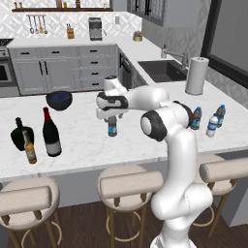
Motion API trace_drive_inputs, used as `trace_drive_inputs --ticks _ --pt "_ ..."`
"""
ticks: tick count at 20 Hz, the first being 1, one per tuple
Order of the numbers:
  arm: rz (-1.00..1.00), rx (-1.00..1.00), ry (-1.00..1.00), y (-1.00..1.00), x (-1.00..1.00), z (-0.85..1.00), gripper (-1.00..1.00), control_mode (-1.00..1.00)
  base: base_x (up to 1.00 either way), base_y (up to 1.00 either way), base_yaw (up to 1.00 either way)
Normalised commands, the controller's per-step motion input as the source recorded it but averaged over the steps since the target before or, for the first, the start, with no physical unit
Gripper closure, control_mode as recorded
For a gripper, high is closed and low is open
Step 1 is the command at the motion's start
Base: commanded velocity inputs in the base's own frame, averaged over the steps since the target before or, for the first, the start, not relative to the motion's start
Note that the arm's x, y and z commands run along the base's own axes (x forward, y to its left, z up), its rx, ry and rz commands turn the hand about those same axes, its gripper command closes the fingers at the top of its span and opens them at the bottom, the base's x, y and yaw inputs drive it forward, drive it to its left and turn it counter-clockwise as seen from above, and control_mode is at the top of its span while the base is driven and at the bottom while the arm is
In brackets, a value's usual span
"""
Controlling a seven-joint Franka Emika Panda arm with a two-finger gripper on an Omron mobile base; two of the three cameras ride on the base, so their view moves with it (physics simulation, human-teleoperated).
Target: Move the plastic bottles in the middle to the plastics group, and the glass bottles in the middle to the glass group.
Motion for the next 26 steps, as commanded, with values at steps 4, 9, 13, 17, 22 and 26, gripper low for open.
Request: trace_drive_inputs --ticks 4,9,13,17,22,26 --pt "0.00 0.00 0.00 0.02 0.25 -0.14 -1.00 -1.00 0.00 0.00 0.00" --pt "0.00 0.00 0.00 0.01 0.26 -0.08 -1.00 -1.00 0.00 0.00 0.00" --pt "0.00 0.00 0.00 0.01 0.03 -0.10 -1.00 -1.00 0.00 0.00 0.00" --pt "0.00 0.00 0.00 0.01 0.00 -0.20 1.00 -1.00 0.00 0.00 0.00" --pt "0.00 0.00 0.00 -0.01 0.00 -0.25 1.00 -1.00 0.00 0.00 0.00" --pt "0.00 -0.01 -0.02 -0.11 -0.10 -0.15 1.00 -1.00 0.00 0.00 0.00"
